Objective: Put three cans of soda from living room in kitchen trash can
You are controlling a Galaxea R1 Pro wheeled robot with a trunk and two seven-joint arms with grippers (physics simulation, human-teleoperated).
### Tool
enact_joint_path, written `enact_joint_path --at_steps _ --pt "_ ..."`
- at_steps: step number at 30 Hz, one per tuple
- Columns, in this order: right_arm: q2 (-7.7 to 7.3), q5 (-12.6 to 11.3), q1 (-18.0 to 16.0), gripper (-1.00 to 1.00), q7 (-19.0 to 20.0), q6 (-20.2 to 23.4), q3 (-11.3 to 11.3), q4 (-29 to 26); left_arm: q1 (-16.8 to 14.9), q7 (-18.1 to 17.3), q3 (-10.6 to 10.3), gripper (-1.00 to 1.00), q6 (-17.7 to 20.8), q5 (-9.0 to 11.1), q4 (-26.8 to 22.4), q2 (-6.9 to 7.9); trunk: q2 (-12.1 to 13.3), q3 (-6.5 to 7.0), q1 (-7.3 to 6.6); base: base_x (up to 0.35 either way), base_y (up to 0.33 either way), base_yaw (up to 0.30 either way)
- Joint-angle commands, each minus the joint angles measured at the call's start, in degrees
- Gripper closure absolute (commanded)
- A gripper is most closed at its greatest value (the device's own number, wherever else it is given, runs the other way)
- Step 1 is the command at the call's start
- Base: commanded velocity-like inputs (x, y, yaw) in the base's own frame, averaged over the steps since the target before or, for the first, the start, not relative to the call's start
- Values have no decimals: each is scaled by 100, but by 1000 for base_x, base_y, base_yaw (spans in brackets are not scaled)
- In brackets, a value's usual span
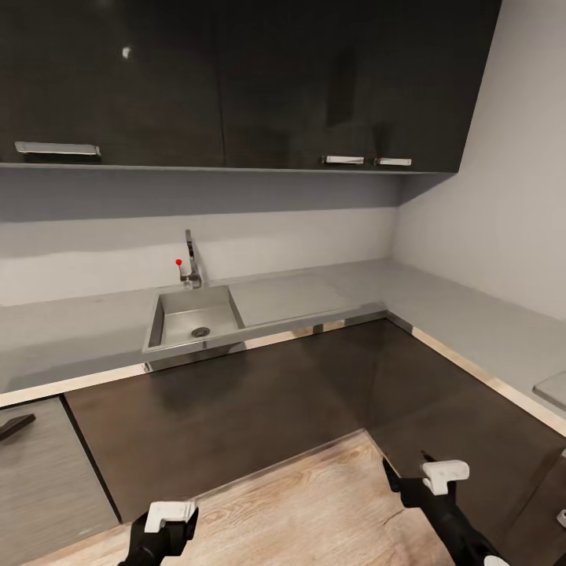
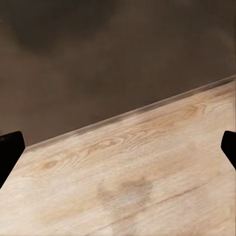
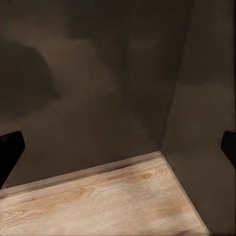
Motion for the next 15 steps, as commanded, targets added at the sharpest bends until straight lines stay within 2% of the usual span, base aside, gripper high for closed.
enact_joint_path --at_steps 1,9,15 --pt "-3 -70 3 -100 164 -97 -122 132 3 0 5 -100 -84 8 56 4 0 0 0 0 0 0" --pt "-13 -171 9 -100 489 -297 -556 583 1 -4 30 -100 -297 2 262 22 0 0 0 0 0 0" --pt "24 -155 10 -100 530 -565 -682 1021 0 9 28 -100 -854 -7 741 27 0 0 0 0 0 0"
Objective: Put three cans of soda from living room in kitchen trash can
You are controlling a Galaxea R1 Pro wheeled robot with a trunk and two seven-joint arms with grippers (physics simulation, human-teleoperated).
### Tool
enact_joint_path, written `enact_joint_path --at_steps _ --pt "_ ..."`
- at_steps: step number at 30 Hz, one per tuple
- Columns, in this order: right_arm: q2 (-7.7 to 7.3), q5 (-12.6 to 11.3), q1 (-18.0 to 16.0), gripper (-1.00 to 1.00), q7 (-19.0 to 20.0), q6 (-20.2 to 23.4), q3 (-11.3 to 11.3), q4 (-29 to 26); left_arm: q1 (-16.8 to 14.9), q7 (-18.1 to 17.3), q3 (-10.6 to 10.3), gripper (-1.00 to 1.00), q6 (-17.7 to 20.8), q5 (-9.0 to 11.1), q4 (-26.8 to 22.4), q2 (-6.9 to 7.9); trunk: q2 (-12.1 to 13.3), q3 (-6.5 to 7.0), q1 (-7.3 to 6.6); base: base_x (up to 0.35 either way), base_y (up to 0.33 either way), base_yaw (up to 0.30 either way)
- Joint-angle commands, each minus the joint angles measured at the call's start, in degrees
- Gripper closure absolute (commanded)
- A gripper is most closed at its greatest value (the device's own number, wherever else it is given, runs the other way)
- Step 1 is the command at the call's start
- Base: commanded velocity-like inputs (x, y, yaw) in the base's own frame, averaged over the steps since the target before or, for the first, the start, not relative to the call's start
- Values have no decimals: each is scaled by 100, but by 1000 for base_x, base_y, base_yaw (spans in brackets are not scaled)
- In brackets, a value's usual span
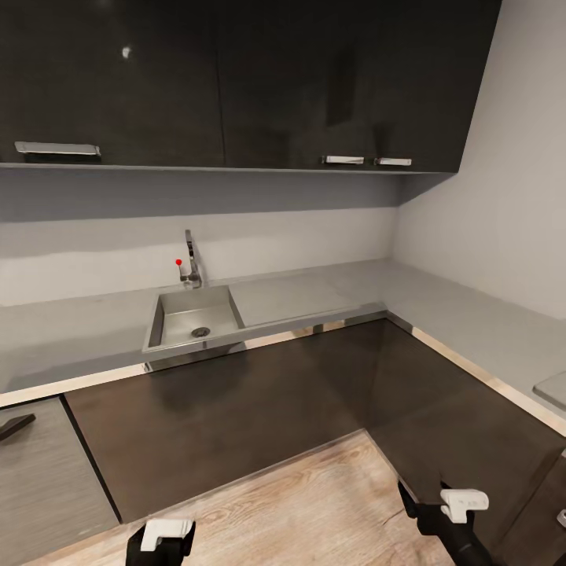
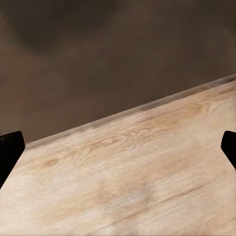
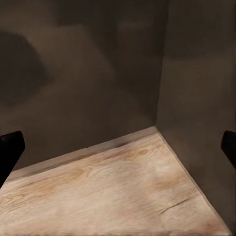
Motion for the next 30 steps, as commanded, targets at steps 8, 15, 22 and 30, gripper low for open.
enact_joint_path --at_steps 8,15,22,30 --pt "20 -2 0 -100 -41 -46 -8 68 0 20 -24 -100 -115 4 129 -16 0 0 0 0 0 0" --pt "23 -3 0 -100 -47 -54 -7 110 0 27 -59 -100 -134 -9 151 -28 0 0 0 0 0 0" --pt "24 -3 0 -100 -52 -56 -6 135 0 29 -69 -100 -137 -3 153 -26 0 0 0 0 0 0" --pt "24 -5 0 -100 -53 -58 -6 142 0 29 -71 -100 -143 -13 155 -26 0 0 0 0 0 0"
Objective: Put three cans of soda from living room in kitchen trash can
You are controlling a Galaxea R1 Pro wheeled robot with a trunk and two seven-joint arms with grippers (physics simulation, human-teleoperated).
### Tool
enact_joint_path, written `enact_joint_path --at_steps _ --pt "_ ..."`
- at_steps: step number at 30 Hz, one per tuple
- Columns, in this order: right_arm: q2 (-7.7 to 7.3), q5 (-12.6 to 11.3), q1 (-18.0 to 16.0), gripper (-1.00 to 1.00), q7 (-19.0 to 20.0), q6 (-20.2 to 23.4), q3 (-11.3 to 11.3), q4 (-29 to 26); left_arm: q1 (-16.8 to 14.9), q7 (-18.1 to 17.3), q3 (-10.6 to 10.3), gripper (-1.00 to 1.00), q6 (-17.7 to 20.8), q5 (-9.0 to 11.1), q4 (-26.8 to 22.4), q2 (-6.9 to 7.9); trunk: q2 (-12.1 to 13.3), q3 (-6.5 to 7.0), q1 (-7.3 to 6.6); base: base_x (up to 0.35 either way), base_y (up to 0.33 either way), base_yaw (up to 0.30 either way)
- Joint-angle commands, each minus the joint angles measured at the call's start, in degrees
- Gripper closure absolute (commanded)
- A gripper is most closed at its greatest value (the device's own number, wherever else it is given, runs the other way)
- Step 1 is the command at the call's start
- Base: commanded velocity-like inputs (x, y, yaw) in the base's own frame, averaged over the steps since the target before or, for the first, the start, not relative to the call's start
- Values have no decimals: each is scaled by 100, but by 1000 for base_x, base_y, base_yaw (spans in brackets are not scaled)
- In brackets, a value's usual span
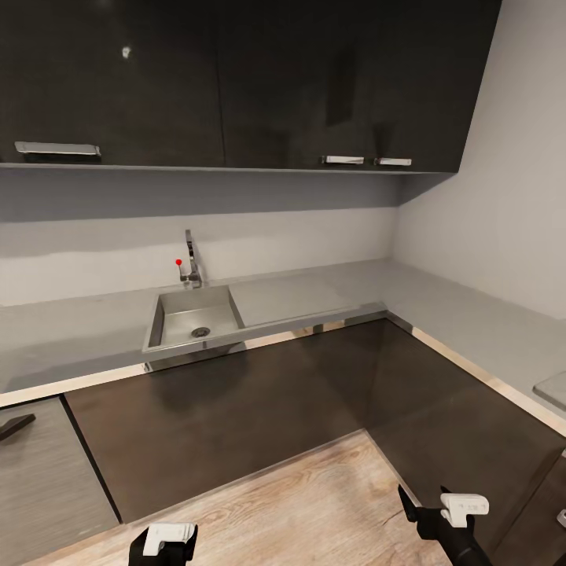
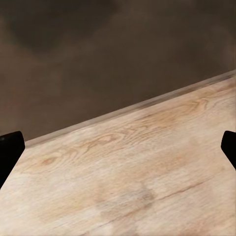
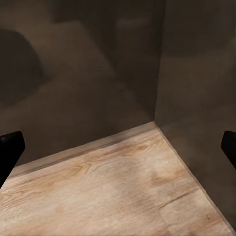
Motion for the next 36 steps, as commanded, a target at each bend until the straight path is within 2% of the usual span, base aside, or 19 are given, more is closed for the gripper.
enact_joint_path --at_steps 1,22,36 --pt "0 -3 0 -100 0 -1 -2 0 0 0 0 -100 -1 -4 0 0 0 0 0 0 0 0" --pt "6 9 0 -100 -5 -25 8 97 0 0 0 -100 -11 -30 40 -9 0 0 0 0 0 5" --pt "9 17 0 -100 -18 -25 9 142 0 0 0 -100 -12 -37 50 -9 0 0 0 0 0 186"
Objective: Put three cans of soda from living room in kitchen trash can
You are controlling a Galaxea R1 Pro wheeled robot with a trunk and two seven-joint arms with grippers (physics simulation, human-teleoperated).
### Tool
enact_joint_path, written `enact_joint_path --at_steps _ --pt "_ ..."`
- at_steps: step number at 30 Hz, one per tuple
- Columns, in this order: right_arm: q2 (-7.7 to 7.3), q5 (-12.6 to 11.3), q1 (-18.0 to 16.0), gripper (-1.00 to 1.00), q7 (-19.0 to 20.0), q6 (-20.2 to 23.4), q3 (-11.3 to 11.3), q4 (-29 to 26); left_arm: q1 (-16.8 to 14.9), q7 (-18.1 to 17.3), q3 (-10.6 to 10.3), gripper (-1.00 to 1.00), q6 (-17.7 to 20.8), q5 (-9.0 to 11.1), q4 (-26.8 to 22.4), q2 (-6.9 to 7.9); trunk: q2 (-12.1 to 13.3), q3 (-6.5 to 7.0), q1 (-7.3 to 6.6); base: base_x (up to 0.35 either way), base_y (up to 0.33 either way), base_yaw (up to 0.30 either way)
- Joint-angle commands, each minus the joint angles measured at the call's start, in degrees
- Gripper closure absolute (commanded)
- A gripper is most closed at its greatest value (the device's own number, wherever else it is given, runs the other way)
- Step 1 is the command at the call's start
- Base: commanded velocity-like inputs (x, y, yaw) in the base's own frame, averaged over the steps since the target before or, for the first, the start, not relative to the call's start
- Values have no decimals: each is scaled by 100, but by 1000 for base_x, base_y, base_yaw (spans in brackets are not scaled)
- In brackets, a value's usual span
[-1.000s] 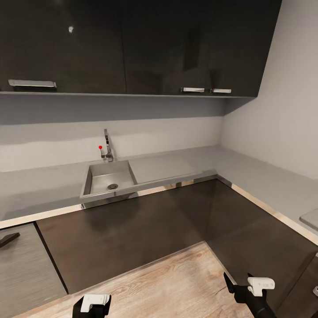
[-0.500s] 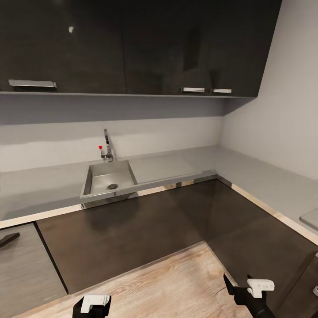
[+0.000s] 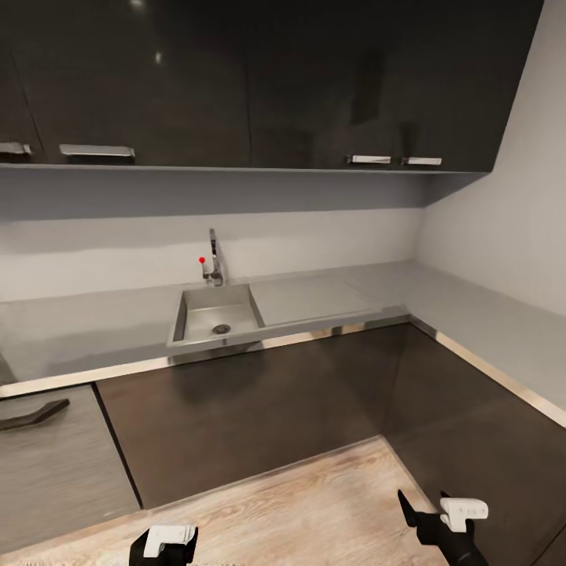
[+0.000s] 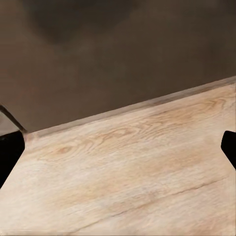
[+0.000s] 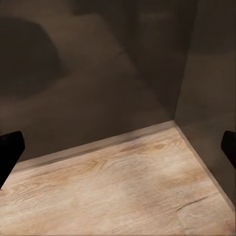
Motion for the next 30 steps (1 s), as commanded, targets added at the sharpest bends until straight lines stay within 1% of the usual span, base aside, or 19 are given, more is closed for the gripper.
enact_joint_path --at_steps 1,10,30 --pt "0 1 0 -100 0 0 2 14 0 0 0 -100 0 0 19 0 0 0 0 0 0 234" --pt "0 2 0 -100 0 0 9 43 0 0 1 -100 -6 17 297 -8 0 0 0 0 0 240" --pt "1 9 0 -100 0 0 14 89 0 0 6 -100 -8 16 317 -9 0 0 0 0 0 242"
